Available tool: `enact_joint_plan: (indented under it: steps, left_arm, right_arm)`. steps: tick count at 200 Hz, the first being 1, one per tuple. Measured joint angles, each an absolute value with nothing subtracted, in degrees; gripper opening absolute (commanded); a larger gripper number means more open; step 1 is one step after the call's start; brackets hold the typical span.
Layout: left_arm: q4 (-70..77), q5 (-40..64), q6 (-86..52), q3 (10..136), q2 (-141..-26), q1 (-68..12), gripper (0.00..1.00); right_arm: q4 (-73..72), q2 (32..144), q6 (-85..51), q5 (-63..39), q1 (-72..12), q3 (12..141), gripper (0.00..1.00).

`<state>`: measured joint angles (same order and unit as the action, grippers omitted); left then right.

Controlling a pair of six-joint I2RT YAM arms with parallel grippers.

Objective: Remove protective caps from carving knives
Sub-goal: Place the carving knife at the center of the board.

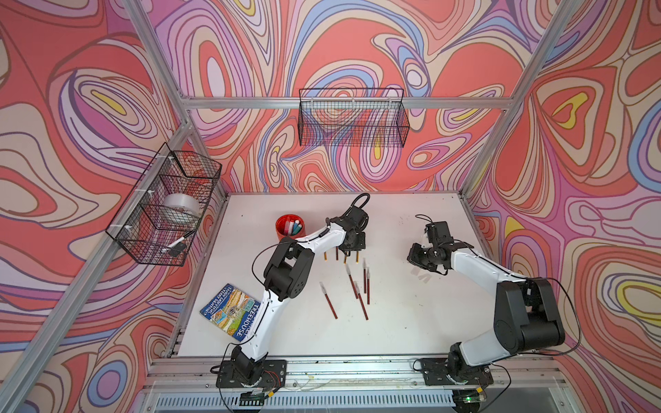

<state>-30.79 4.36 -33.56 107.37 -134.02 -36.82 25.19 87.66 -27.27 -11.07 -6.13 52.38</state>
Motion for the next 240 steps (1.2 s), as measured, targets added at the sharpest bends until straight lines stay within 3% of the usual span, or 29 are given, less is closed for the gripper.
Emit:
enact_joint_plan:
  steps: [136,191,240]
  left_arm:
    - [-31.6,4.4,-33.7,107.8,-133.5,-37.6,0.33]
    - [-32.2,-0.8,-33.7,101.7,-121.6,-40.1,0.33]
    - [-30.6,-3.9,-35.3,87.3,-108.2,-40.1,0.33]
  right_arm:
    - [24.9,87.6,-27.7,-13.0,-6.1,51.5,0.22]
    - [25.5,84.0,-28.6,-12.3,-9.6,49.9,0.24]
    - [25.9,82.7,-29.3,-11.3,-15.6,49.6,0.24]
